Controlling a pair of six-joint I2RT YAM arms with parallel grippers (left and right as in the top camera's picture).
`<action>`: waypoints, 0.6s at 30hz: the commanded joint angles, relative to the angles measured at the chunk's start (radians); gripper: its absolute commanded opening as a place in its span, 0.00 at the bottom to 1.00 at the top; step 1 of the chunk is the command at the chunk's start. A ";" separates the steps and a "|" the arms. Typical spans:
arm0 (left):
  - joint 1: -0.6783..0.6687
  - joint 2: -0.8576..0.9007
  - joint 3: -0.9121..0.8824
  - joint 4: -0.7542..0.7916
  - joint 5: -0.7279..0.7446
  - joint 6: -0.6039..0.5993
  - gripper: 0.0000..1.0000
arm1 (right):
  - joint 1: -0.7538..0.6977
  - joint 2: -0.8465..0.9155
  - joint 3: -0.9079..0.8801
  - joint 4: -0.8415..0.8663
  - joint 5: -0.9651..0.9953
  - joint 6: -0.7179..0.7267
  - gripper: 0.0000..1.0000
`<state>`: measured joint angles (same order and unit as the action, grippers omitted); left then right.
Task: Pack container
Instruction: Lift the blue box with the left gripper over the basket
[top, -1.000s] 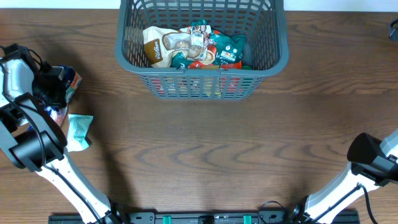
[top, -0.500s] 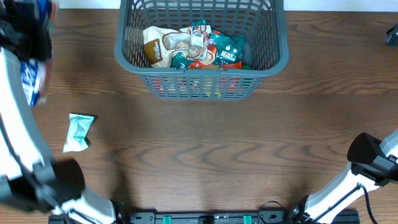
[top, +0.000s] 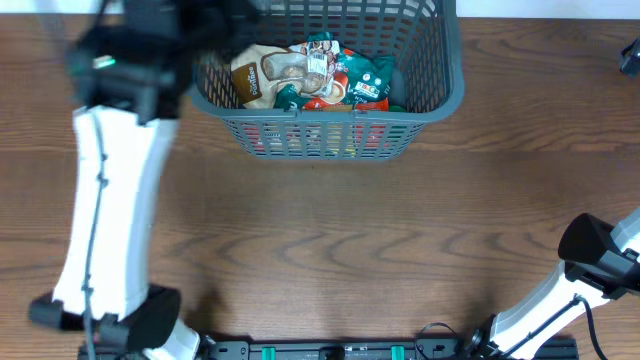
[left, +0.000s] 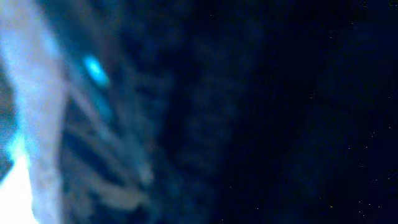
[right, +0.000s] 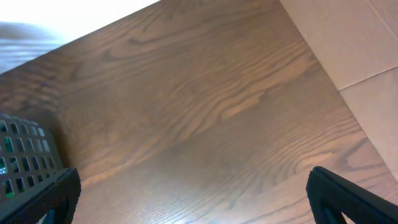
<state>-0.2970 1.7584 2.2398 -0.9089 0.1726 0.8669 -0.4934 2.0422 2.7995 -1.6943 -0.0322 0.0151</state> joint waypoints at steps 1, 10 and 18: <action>-0.060 0.086 0.003 0.082 -0.023 0.199 0.06 | -0.003 0.005 -0.002 -0.003 0.005 0.013 0.99; -0.108 0.368 0.003 0.149 -0.023 0.209 0.06 | -0.003 0.005 -0.002 -0.003 -0.002 0.013 0.99; -0.121 0.483 0.003 0.141 -0.023 0.209 0.34 | -0.003 0.005 -0.002 -0.003 -0.006 0.014 0.99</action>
<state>-0.4114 2.2646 2.2292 -0.7788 0.1501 1.0672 -0.4934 2.0422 2.7995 -1.6943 -0.0334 0.0154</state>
